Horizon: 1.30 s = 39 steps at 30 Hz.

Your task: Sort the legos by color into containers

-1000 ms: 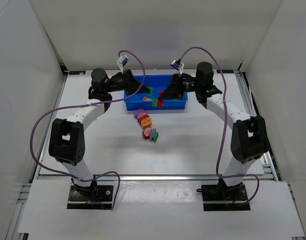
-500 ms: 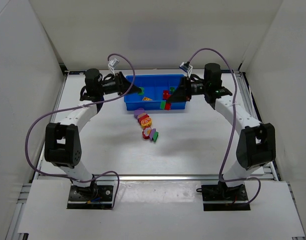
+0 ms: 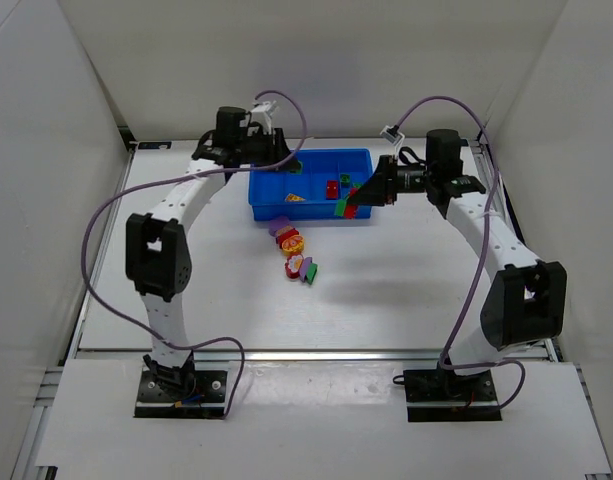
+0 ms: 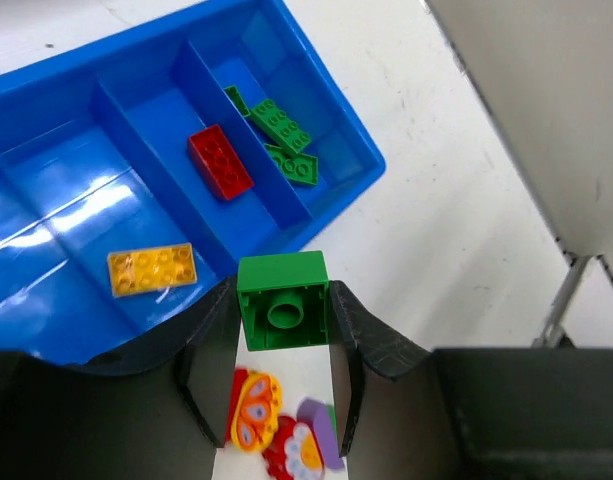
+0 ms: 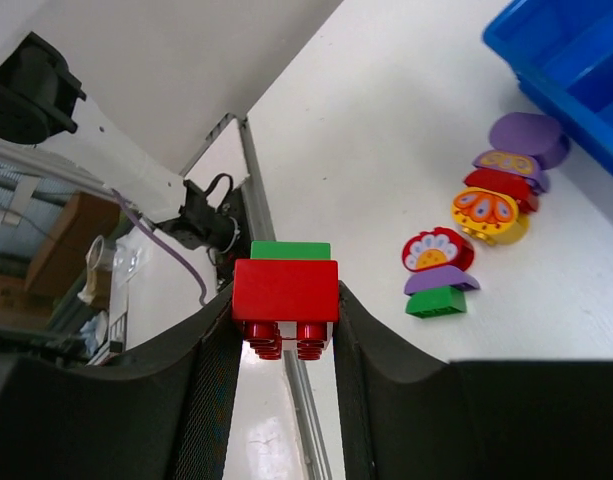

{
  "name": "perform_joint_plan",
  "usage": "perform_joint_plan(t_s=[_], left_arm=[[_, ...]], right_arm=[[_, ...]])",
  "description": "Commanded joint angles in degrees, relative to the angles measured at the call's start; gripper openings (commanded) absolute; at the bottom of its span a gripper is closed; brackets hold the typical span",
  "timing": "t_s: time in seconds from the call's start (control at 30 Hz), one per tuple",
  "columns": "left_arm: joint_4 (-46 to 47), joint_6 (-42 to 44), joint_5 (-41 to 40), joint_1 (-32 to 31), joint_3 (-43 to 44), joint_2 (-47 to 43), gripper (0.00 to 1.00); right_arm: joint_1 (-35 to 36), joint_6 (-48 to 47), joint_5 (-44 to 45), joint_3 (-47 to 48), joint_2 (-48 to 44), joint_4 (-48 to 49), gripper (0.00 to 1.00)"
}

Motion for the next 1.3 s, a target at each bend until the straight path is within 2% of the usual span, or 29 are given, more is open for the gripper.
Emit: perform_joint_plan(t_s=[0.0, 0.17, 0.4, 0.5, 0.57, 0.63, 0.67, 0.7, 0.8, 0.83, 0.93, 1.07, 1.2, 1.27], left_arm=[[-3.52, 2.88, -0.26, -4.30, 7.25, 4.95, 0.13], [-3.43, 2.18, 2.73, -7.38, 16.58, 14.44, 0.15], [-4.13, 0.86, 7.92, -10.20, 34.94, 30.08, 0.17], [-3.78, 0.51, 8.27, -10.73, 39.44, 33.17, 0.19], [-3.78, 0.25, 8.27, -11.25, 41.29, 35.46, 0.23], [-3.17, -0.28, 8.01, -11.61, 41.91, 37.30, 0.32], [-2.99, -0.54, 7.57, -11.69, 41.91, 37.66, 0.35], [-2.38, -0.55, 7.31, -11.69, 41.91, 38.27, 0.43], [-1.94, -0.29, 7.48, -11.78, 42.79, 39.16, 0.53], [-1.68, -0.28, 7.57, -11.87, 42.88, 39.42, 0.63], [-0.80, -0.89, 7.83, -11.87, 43.49, 39.34, 0.73], [0.78, -1.69, 8.18, -11.87, 43.67, 36.79, 0.78], [1.31, -2.74, 8.88, -11.08, 42.27, 30.21, 0.76], [2.97, -5.63, 10.64, -9.86, 38.86, 24.94, 0.73]], right_arm=[[-2.06, -2.48, 1.14, 0.48, -3.29, -1.51, 0.09], [-4.53, -4.68, 1.05, -0.06, -4.70, -4.49, 0.09], [-8.39, -5.56, 0.96, -2.25, -6.46, -5.99, 0.09], [-8.93, -5.74, 0.96, -2.78, -6.37, -5.99, 0.09], [-9.10, -5.74, 1.05, -2.87, -6.29, -5.90, 0.09], [-9.45, -5.82, 1.05, -2.87, -6.20, -5.90, 0.09], [-9.80, -5.82, 1.14, -2.69, -5.94, -5.90, 0.09], [-9.81, -5.74, 1.14, -2.52, -5.85, -5.99, 0.09], [-10.16, -6.09, 0.96, -1.73, -5.14, -6.34, 0.09], [-10.16, -6.35, 1.13, -1.55, -4.97, -6.43, 0.09], [-9.98, -6.09, 0.96, -1.11, -3.91, -6.08, 0.09], [-10.07, -5.91, 1.22, -0.93, -3.56, -5.03, 0.09], [-9.98, -6.18, 0.96, -0.85, -3.56, -4.85, 0.09], [-9.81, -6.61, 0.78, -0.85, -3.47, -4.67, 0.09]])
